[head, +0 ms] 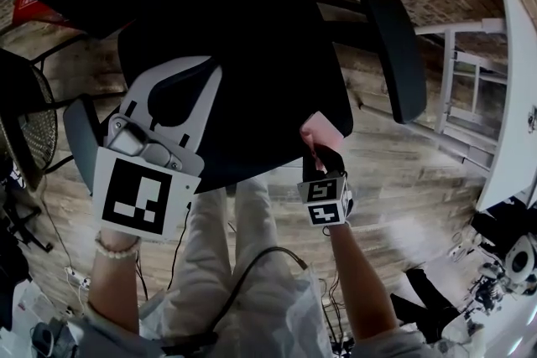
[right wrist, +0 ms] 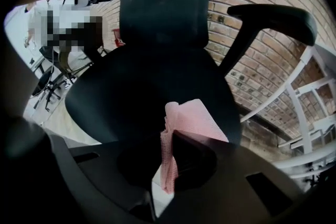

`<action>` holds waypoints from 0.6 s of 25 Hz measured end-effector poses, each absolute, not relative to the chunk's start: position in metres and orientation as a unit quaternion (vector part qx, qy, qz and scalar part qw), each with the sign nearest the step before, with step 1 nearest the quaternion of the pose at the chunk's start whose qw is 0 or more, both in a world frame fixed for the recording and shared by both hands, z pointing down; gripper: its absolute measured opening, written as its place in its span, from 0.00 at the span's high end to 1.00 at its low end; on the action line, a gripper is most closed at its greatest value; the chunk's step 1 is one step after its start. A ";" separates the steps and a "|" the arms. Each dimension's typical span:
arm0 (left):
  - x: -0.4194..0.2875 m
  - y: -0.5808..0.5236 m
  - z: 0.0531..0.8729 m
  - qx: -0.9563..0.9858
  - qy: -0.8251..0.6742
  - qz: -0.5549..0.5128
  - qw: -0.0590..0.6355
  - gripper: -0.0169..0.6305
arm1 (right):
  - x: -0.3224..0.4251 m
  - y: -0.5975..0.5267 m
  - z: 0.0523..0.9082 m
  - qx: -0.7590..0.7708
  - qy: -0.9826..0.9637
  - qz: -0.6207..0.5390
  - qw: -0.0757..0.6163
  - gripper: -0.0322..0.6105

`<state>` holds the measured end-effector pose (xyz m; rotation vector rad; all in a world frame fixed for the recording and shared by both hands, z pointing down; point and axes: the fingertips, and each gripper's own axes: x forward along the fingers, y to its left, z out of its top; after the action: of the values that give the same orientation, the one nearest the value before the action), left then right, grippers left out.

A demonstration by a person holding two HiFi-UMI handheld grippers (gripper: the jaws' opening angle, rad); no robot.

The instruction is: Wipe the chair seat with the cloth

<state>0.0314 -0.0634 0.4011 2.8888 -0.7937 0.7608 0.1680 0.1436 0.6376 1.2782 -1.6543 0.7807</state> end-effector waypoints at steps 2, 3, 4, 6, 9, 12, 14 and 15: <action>0.027 -0.063 0.401 0.934 -0.259 0.245 0.026 0.95 | 0.148 0.151 0.641 0.502 -0.675 0.320 0.437 0.87; 0.025 -0.063 0.401 0.934 -0.260 0.245 0.027 0.95 | 0.137 0.154 0.642 0.494 -0.680 0.322 0.436 0.87; 0.023 -0.063 0.400 0.934 -0.261 0.244 0.028 0.95 | 0.125 0.158 0.643 0.487 -0.685 0.325 0.434 0.87; 0.017 -0.064 0.400 0.933 -0.265 0.243 0.030 0.95 | 0.100 0.164 0.644 0.471 -0.696 0.332 0.429 0.87; 0.008 -0.067 0.401 0.930 -0.274 0.243 0.036 0.95 | 0.063 0.171 0.643 0.449 -0.710 0.344 0.418 0.87; -0.002 -0.068 0.402 0.927 -0.285 0.242 0.045 0.95 | 0.030 0.177 0.642 0.438 -0.718 0.358 0.405 0.86; -0.008 -0.071 0.404 0.925 -0.292 0.240 0.049 0.95 | 0.008 0.177 0.643 0.433 -0.722 0.369 0.394 0.87; -0.011 -0.072 0.404 0.924 -0.294 0.239 0.050 0.95 | -0.003 0.177 0.643 0.430 -0.725 0.373 0.388 0.87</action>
<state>-0.0106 -0.0724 0.4045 2.8133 -0.8954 0.7288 -0.0028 0.1766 0.6427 1.0927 -1.8431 0.9498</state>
